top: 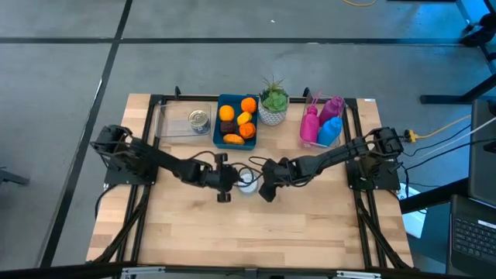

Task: Pick & Place Food Item
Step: Stack the light blue tuna can on top of the blue and pink tuna can into the left transparent bin

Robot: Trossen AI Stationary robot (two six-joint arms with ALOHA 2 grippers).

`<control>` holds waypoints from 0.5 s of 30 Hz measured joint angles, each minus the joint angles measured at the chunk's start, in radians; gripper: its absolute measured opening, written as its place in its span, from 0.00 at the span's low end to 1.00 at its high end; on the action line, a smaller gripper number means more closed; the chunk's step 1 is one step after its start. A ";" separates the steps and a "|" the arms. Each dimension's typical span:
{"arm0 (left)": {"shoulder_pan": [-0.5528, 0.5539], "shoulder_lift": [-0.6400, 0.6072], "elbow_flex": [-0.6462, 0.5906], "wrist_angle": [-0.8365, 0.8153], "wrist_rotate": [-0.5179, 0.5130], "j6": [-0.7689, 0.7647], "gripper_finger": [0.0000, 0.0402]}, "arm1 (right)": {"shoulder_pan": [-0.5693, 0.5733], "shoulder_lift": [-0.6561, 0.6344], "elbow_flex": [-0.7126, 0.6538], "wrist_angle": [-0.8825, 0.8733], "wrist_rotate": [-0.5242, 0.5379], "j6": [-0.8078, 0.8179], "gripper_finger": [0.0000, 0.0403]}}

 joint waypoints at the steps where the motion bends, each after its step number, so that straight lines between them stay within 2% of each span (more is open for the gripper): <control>1: 0.011 0.011 0.000 0.018 0.033 0.008 0.34 | -0.004 0.000 0.000 0.011 -0.010 -0.010 0.80; 15: 0.078 0.105 0.000 0.016 0.175 0.002 0.34 | -0.031 0.039 0.001 0.046 -0.087 -0.047 0.80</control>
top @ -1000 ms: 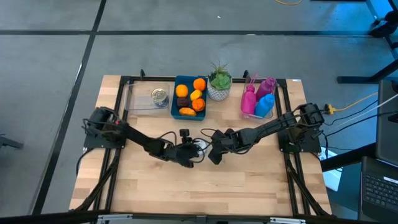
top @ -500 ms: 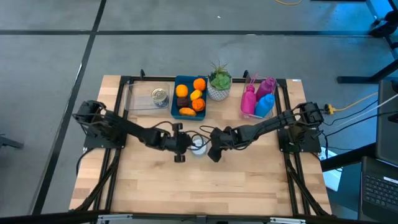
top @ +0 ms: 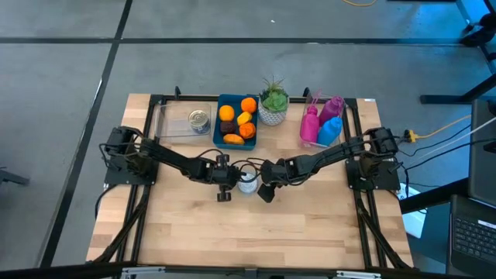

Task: Pick & Place Food Item
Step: Stack the light blue tuna can on top of the blue and pink tuna can into the left transparent bin

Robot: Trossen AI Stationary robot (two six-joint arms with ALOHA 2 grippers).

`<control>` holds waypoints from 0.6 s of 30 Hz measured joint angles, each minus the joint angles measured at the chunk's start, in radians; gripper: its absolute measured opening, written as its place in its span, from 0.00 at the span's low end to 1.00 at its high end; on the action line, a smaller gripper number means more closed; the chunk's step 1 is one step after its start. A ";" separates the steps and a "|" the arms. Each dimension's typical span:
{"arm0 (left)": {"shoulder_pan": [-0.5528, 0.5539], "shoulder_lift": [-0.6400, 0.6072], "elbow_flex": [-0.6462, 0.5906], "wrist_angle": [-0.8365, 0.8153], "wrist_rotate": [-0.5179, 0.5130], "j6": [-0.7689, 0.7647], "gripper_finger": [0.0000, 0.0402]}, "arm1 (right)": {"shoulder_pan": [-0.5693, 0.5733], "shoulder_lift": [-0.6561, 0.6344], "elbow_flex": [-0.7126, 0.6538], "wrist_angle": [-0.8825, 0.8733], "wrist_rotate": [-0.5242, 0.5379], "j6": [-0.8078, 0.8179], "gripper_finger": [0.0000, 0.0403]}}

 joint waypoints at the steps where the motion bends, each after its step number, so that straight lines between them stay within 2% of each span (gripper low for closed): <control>1: 0.000 0.000 0.000 0.001 0.004 0.000 0.34 | -0.003 0.014 0.005 0.007 -0.002 -0.004 0.80; 13: 0.000 0.000 -0.001 0.040 -0.007 0.031 0.34 | -0.007 0.166 0.236 -0.068 -0.029 -0.193 0.80; 18: -0.001 0.003 -0.001 0.021 -0.016 0.035 0.34 | -0.009 0.191 0.301 -0.106 -0.016 -0.236 0.80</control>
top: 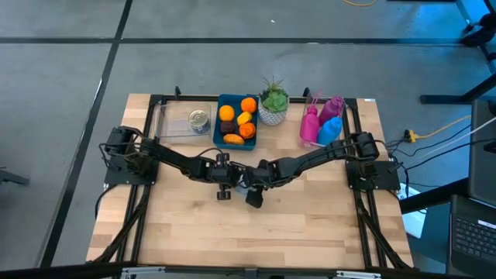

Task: Pick & Place Food Item
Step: Stack the light blue tuna can on top of the blue and pink tuna can into the left transparent bin

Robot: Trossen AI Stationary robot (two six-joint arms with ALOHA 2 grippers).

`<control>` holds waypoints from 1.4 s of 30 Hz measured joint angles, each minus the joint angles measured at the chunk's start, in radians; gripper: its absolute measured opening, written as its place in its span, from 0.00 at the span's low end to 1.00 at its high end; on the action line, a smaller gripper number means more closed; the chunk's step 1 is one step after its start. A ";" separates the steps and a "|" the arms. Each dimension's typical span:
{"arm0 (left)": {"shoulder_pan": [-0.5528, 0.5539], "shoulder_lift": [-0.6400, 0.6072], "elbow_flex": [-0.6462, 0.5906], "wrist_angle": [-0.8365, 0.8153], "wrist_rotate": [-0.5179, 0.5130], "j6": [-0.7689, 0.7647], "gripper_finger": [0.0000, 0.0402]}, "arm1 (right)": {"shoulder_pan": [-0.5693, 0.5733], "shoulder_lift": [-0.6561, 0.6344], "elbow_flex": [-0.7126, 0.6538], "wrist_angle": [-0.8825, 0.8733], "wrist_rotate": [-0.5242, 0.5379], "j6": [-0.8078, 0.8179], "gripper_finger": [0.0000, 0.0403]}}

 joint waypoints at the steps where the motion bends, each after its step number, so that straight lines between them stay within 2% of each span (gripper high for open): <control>1: 0.000 0.000 0.000 -0.005 0.000 0.001 0.34 | 0.001 0.000 0.005 -0.002 0.009 -0.003 0.80; 13: -0.001 0.006 0.000 -0.002 0.005 0.002 0.34 | 0.015 -0.010 0.027 -0.040 0.049 -0.033 0.80; 24: -0.008 0.008 0.000 -0.001 0.026 0.012 0.34 | 0.038 -0.023 0.156 -0.179 0.147 -0.142 0.77; 33: -0.015 0.008 0.000 0.017 0.035 0.041 0.34 | 0.046 -0.037 0.177 -0.149 0.149 -0.247 0.77; 38: -0.018 0.004 -0.001 0.135 0.112 0.039 0.35 | 0.048 -0.040 0.238 -0.127 0.130 -0.321 0.76; 42: -0.040 0.006 -0.001 0.177 0.119 0.048 0.35 | 0.050 -0.040 0.247 -0.136 0.116 -0.333 0.76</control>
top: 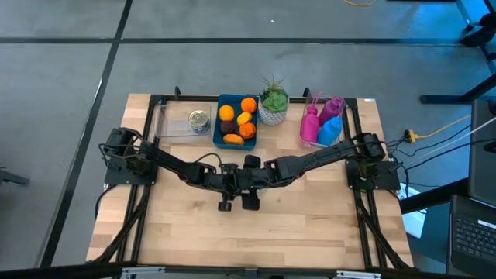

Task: Pick & Place Food Item
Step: Stack the light blue tuna can on top of the blue and pink tuna can into the left transparent bin

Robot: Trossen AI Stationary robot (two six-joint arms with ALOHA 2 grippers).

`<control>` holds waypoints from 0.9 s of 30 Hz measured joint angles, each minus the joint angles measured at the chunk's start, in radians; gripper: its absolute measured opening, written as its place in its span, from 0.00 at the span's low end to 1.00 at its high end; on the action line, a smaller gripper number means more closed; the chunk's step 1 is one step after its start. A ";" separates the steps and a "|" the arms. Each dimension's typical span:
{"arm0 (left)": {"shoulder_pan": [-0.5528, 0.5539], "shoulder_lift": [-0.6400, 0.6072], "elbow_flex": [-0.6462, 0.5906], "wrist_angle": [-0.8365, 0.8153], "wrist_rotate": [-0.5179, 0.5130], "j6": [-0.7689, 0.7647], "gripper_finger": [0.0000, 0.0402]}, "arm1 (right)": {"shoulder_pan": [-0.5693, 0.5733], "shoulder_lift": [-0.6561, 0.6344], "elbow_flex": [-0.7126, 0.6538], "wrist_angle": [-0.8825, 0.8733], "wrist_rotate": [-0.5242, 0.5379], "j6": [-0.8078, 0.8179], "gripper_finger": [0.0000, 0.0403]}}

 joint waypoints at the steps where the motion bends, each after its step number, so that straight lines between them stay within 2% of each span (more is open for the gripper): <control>1: -0.006 0.000 0.000 -0.002 -0.009 0.010 0.35 | 0.000 0.000 0.000 -0.004 0.008 -0.003 0.76; 4: -0.011 0.000 0.000 -0.007 -0.024 0.027 0.35 | 0.000 0.000 0.001 -0.023 0.031 0.012 0.76; 8: -0.008 0.003 0.002 -0.019 -0.040 0.026 0.35 | 0.001 -0.002 -0.012 -0.077 0.133 0.072 0.76; 11: -0.012 0.004 0.003 -0.016 -0.049 0.033 0.35 | -0.004 -0.006 -0.016 -0.182 0.247 0.121 0.76; 14: -0.014 0.001 0.005 -0.011 -0.047 0.030 0.35 | -0.014 -0.006 -0.018 -0.398 0.352 0.197 0.76; 18: -0.011 0.001 0.003 -0.013 -0.058 0.042 0.35 | -0.028 -0.006 -0.018 -0.588 0.325 0.285 0.77; 20: -0.005 0.001 0.003 -0.017 -0.081 0.053 0.35 | -0.028 -0.006 -0.018 -0.596 0.312 0.278 0.77; 23: 0.013 0.001 0.003 -0.038 -0.138 0.065 0.35 | -0.039 -0.003 -0.019 -0.592 0.208 0.252 0.77; 27: 0.054 0.004 0.000 -0.058 -0.112 0.064 0.35 | -0.053 0.021 -0.042 -0.588 0.109 0.226 0.77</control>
